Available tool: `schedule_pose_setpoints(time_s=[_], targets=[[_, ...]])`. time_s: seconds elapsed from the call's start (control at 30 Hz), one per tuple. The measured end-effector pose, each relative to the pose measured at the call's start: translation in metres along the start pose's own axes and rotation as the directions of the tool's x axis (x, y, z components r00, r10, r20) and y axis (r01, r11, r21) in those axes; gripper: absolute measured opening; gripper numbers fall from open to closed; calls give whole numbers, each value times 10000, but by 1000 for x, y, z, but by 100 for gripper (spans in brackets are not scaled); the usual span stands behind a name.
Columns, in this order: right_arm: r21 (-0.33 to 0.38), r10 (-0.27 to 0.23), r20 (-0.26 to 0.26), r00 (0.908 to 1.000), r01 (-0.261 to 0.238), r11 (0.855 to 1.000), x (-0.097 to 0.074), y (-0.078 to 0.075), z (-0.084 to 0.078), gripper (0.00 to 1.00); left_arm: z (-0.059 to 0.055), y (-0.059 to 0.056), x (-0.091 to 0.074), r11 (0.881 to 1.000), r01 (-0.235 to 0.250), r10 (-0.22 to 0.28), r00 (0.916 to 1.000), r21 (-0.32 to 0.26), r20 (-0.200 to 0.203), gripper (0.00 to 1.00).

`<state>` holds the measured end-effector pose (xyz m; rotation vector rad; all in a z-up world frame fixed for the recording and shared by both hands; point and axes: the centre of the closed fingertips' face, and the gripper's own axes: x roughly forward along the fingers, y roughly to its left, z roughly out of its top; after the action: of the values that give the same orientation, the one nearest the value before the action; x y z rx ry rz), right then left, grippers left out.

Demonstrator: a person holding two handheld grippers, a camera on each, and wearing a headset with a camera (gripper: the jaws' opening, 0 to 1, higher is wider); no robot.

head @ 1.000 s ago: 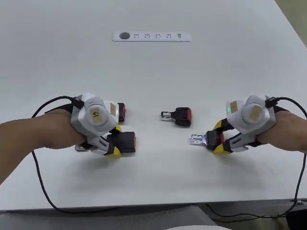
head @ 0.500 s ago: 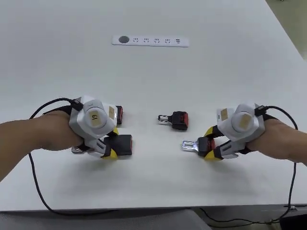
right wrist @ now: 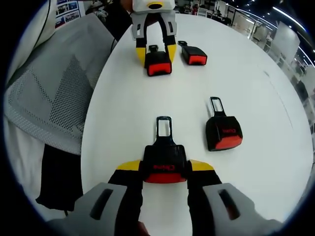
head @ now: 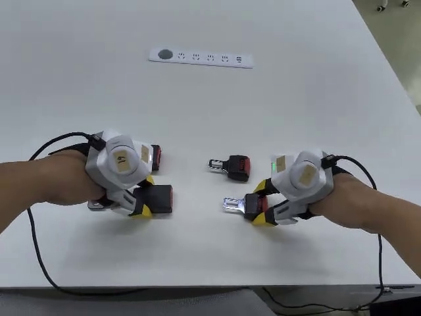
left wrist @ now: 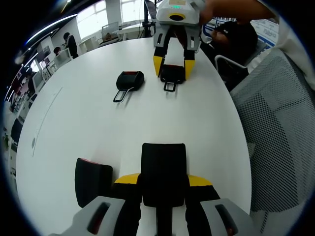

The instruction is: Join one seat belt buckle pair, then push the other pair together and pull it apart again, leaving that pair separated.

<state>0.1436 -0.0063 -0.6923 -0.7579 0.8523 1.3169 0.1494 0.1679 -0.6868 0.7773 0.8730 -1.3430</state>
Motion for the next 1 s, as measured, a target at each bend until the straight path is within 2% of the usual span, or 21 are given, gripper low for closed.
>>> schedule_pose_setpoints(time_s=[0.23, 0.37, 0.67, 1.0], targets=[[-169, 96, 228, 9997, -93, 9998, 10, 7, 19, 33, 1, -2, -1, 10000, -6, 6, 10000, 10, -62, 34], [-174, 87, 361, 9993, -81, 9998, 15, 2, 27, 33, 0, 0, 1, 10000, 9, -9, 10000, 30, -91, 34], [-317, 149, 603, 9981, -130, 9994, 28, 4, 50, 33, -4, 4, 4, 9999, 40, -39, 9999, 93, -126, 34], [-445, 243, 577, 9980, -217, 9988, 42, -4, 70, 33, -6, 5, 6, 9998, 63, -58, 9995, 169, -308, 34]])
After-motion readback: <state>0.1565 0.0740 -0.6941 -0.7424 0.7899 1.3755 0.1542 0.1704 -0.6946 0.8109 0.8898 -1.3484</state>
